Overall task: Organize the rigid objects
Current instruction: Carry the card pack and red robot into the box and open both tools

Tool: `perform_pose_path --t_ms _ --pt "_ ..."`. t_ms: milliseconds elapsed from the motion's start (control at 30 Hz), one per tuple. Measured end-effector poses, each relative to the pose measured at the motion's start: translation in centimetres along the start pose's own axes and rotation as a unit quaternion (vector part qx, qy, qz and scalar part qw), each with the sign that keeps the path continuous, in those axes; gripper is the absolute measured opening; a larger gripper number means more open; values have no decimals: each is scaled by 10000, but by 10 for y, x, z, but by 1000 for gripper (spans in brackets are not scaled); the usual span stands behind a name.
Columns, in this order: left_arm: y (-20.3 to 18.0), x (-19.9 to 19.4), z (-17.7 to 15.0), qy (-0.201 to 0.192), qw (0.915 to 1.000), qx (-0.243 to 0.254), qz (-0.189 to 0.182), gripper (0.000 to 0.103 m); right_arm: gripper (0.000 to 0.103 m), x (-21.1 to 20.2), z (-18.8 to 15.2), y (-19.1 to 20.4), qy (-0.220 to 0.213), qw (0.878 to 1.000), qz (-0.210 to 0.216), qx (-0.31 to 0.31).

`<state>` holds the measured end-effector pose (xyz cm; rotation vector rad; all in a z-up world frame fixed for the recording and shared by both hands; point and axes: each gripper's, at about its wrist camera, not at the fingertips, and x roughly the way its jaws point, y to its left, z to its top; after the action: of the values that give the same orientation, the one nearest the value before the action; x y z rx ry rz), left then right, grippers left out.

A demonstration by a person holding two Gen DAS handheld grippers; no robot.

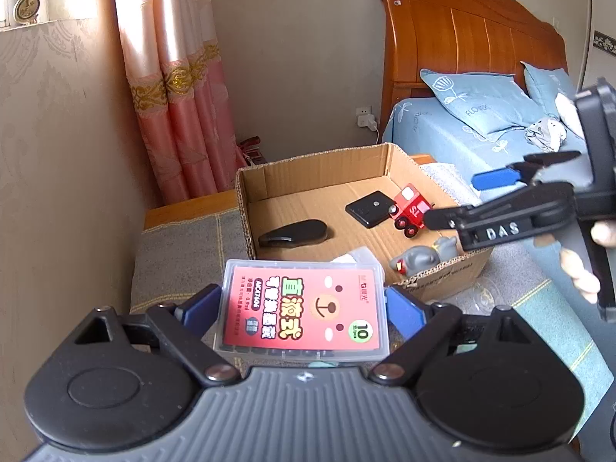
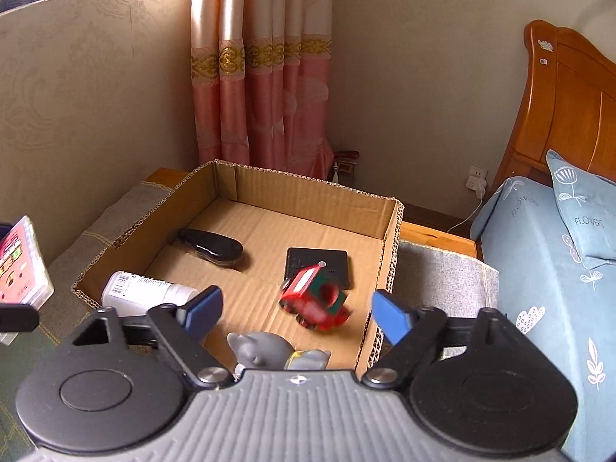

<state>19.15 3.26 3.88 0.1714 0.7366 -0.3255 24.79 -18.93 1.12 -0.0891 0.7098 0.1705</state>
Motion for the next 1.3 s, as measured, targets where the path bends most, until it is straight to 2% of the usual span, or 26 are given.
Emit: perform_pose_path --t_ms 100,467,600,733,1067,1167,1300 --pt "-1 6 11 -9 10000 -3 -19 90 103 -14 -13 0 -61 9999 -20 111" --pt "-12 30 64 110 9998 177 -54 90 103 -49 -54 1 108 9978 -348 559" --pt "-14 54 86 306 9992 235 -60 90 103 -57 -64 0 98 9968 -488 633" --pt "-17 90 104 576 9982 179 -9 90 103 -62 -71 0 102 9966 -443 692" --pt "-10 178 122 1163 9925 -224 316 90 103 -67 -79 -19 116 9937 -637 912" --pt "-6 190 123 1123 9923 -344 392 91 103 -68 -81 -23 121 9929 -683 964" --pt "-4 185 126 1004 9926 -420 546 92 103 -68 -82 -27 127 9926 -678 995"
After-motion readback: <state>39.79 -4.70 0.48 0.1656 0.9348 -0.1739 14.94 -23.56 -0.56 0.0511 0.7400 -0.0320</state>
